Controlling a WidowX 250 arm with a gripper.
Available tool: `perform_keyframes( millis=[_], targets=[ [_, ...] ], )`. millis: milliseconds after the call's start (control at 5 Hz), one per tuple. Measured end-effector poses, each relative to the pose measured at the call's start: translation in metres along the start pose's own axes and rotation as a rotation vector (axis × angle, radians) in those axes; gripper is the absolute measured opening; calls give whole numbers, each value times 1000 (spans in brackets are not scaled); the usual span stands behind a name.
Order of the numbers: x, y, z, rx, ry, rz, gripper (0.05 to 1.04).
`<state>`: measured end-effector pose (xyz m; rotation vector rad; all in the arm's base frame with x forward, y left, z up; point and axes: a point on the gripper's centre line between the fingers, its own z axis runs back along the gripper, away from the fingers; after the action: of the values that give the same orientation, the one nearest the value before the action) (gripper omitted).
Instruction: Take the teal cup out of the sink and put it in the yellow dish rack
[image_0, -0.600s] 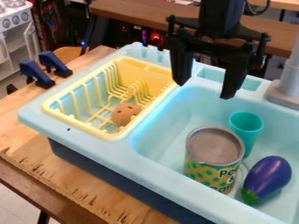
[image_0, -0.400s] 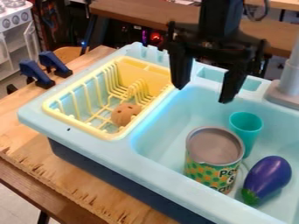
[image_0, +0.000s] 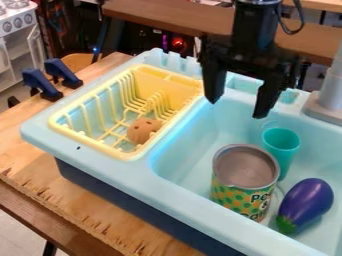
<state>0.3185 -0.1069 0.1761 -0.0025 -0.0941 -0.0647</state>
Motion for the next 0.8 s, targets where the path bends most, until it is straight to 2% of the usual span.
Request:
perform_keyframes(
  millis=[200,400,600,800],
  targets=[
    [11,2,-13,-36,-36,-2,1003],
    [13,4,-26,-112,-52,-10,1003],
    [13,0,-33,-153,-67,-35,1003],
    [12,-2,-33,-160,-65,-41,1003]
  ],
)
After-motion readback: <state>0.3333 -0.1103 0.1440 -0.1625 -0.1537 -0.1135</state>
